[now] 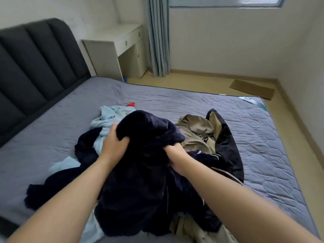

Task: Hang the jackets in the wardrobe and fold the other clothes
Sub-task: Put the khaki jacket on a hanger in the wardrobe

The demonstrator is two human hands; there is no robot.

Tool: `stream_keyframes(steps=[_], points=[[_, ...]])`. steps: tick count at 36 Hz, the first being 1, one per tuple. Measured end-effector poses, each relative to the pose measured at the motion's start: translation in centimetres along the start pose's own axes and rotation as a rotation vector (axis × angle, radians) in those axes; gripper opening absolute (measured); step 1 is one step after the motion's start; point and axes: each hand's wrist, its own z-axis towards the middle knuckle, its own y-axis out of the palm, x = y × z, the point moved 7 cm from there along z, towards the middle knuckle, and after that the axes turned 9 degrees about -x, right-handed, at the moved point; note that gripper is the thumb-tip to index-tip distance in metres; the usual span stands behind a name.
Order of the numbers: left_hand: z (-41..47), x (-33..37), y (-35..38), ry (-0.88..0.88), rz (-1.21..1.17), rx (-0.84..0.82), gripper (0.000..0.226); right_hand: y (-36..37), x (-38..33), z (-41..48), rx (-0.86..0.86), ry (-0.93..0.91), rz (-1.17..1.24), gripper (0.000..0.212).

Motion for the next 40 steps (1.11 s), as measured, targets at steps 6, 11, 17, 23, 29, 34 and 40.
stream_keyframes(steps=[6, 11, 17, 23, 29, 34, 40], points=[[-1.1, 2.3, -12.7, 0.102, 0.459, 0.440, 0.027, 11.9, -5.7, 1.4, -0.206, -0.118, -0.048, 0.033], [-0.5, 1.2, -16.5, -0.007, 0.822, 0.447, 0.050, 16.0, -5.8, 1.3, -0.382, -0.116, -0.101, 0.036], [-1.4, -7.9, -8.3, -0.410, 0.895, -0.174, 0.070, 8.6, 1.9, 1.0, -0.210, 0.097, -0.474, 0.059], [-3.0, -10.6, 3.5, -0.297, 0.880, -0.393, 0.054, -0.8, 8.3, 0.1, -0.085, 0.215, -0.555, 0.051], [-3.9, -11.0, 12.2, -0.189, 0.865, -0.521, 0.040, -8.0, 12.8, -0.7, -0.006, 0.294, -0.627, 0.048], [-4.8, -12.6, 17.3, -0.137, 0.862, -0.597, 0.039, -12.6, 16.5, -0.7, 0.014, 0.357, -0.727, 0.045], [-5.9, -17.2, 23.8, -0.105, 0.902, -0.680, 0.035, -17.0, 22.7, 0.1, 0.005, 0.445, -1.076, 0.050]])
